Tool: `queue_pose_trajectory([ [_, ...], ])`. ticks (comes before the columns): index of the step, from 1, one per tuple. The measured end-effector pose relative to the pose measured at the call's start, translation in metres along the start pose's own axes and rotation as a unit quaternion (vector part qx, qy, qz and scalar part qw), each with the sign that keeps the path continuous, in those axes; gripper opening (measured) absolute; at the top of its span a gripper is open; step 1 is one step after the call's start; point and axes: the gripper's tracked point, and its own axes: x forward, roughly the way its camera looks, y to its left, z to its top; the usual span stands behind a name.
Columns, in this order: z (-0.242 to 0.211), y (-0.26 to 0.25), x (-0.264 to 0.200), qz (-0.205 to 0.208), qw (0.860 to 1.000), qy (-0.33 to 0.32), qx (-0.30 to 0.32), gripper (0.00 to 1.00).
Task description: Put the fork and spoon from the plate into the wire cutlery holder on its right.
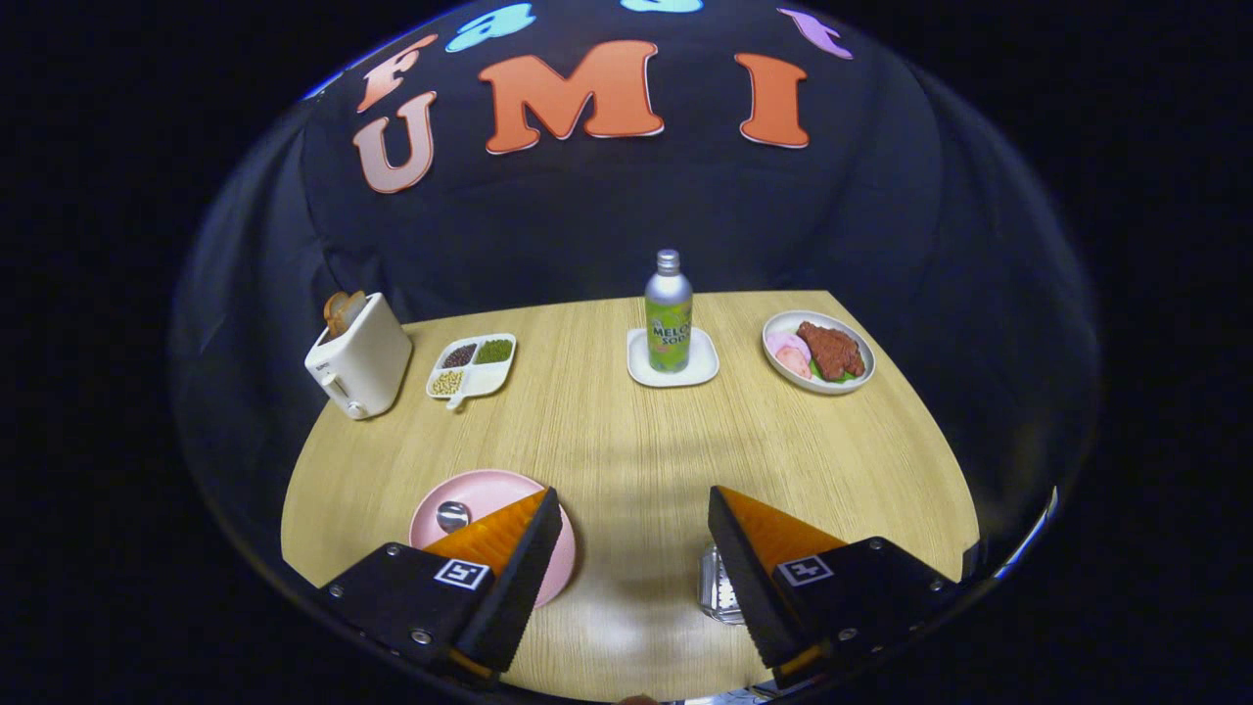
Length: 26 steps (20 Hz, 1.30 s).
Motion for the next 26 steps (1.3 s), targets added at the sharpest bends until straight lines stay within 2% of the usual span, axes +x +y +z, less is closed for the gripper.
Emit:
queue_pose_trajectory([
  [8,0.046,0.082,-0.014,0.014,0.991,-0.130,0.001,0.91],
  [13,0.038,0.124,-0.019,0.008,0.989,-0.145,-0.008,0.91],
  [16,0.016,0.144,-0.013,0.012,0.993,-0.119,-0.017,0.91],
  [21,-0.034,0.170,0.009,0.050,0.997,-0.029,-0.048,0.91],
  [26,-0.087,0.196,0.026,0.093,0.987,0.074,-0.111,0.91],
])
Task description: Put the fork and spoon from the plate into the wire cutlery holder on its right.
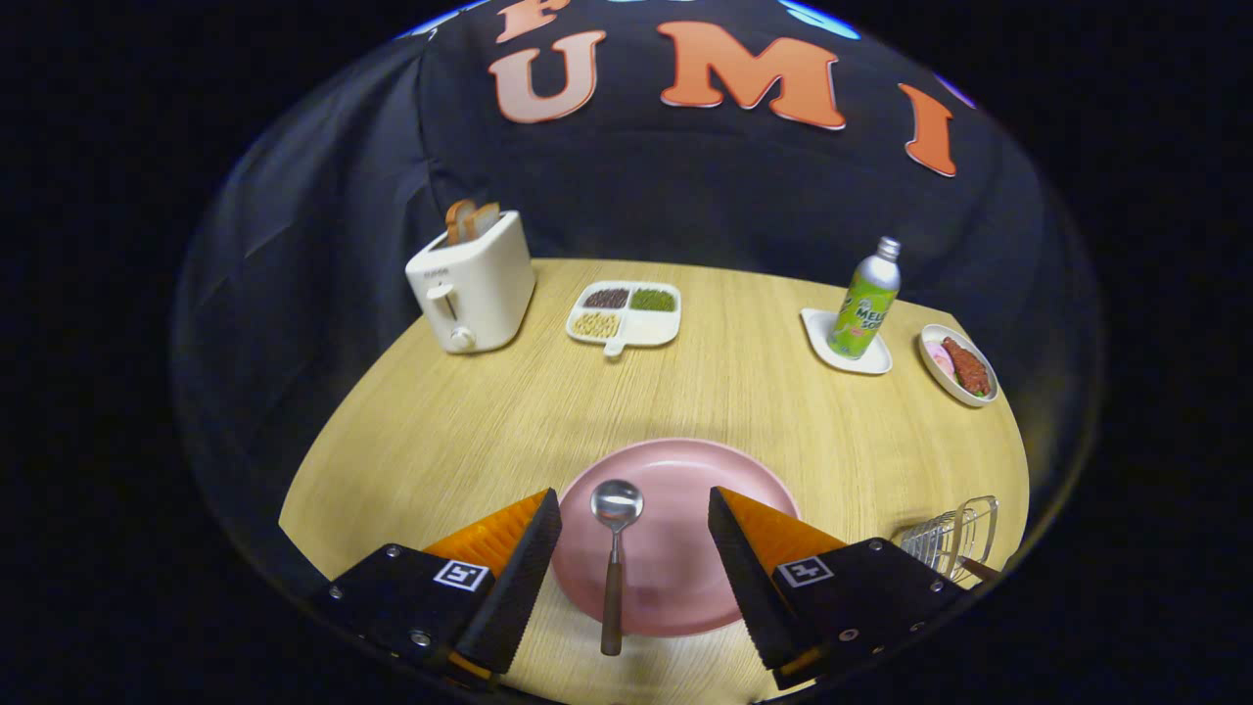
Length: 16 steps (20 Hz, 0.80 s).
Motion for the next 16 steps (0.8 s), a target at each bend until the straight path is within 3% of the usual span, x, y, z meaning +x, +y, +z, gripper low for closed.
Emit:
queue_pose_trajectory([
  [5,-0.049,0.004,0.022,-0.011,0.992,0.126,-0.023,0.89],
  [9,-0.073,0.006,0.033,-0.007,0.981,0.193,-0.020,0.76],
  [11,-0.078,0.005,0.037,-0.011,0.977,0.212,-0.019,0.63],
  [14,-0.092,0.000,0.037,-0.024,0.969,0.244,-0.012,0.31],
  [16,-0.086,-0.002,0.037,-0.016,0.968,0.250,0.004,0.16],
])
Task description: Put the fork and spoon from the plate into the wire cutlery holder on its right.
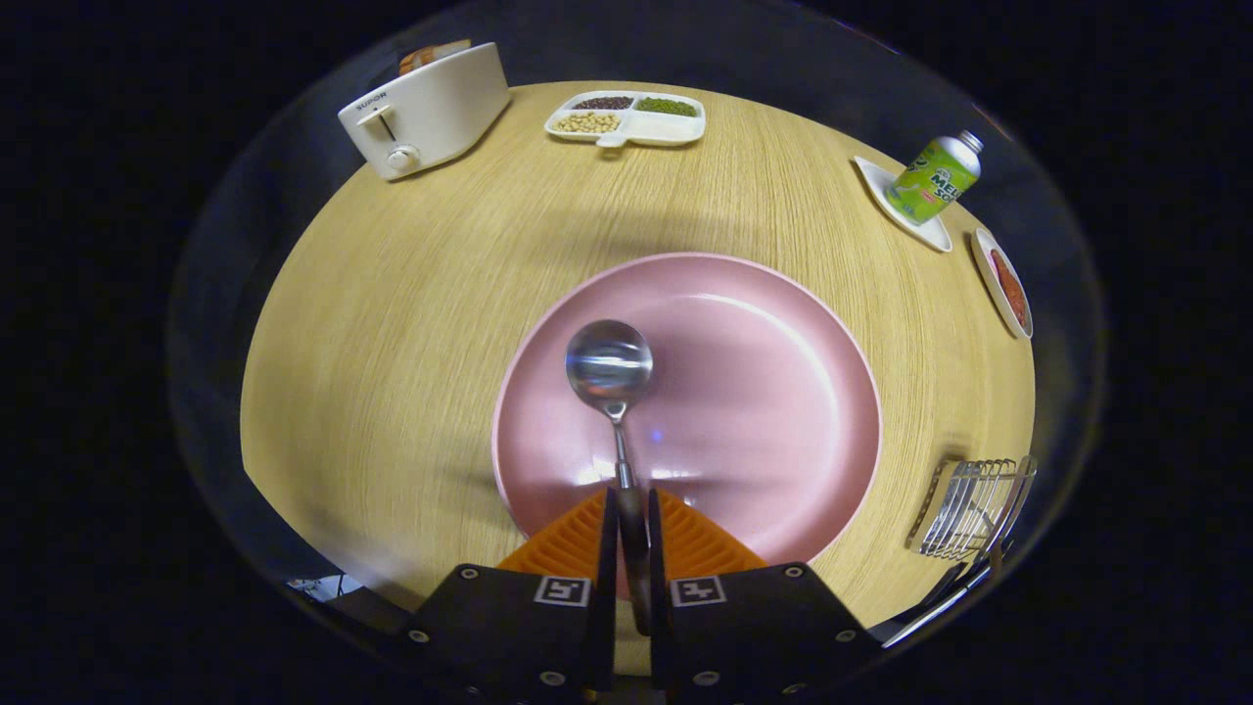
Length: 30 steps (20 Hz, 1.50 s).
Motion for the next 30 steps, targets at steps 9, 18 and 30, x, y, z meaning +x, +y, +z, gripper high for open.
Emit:
queue_pose_trajectory([
  [9,0.004,-0.033,-0.036,0.024,0.998,-0.046,0.037,0.06],
  [18,-0.008,-0.121,-0.101,-0.011,0.990,-0.107,0.096,0.06],
  [30,-0.073,-0.228,-0.131,-0.075,0.979,-0.097,0.163,0.06],
])
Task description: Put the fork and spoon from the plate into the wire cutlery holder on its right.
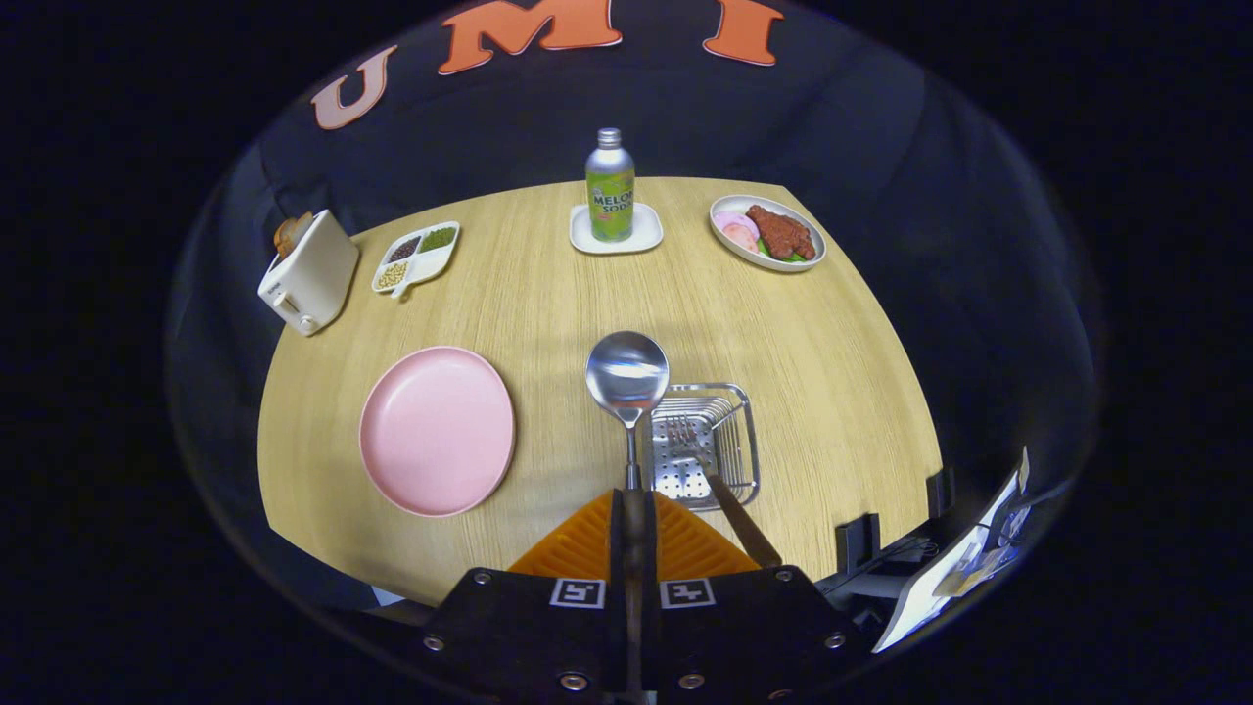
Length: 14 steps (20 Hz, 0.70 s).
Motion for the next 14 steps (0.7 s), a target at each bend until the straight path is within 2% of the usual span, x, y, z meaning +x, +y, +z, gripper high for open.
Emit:
queue_pose_trajectory([
  [6,-0.018,-0.023,0.012,-0.013,0.998,0.066,-0.014,0.06],
  [14,-0.018,-0.037,0.019,0.002,0.989,0.143,-0.024,0.07],
])
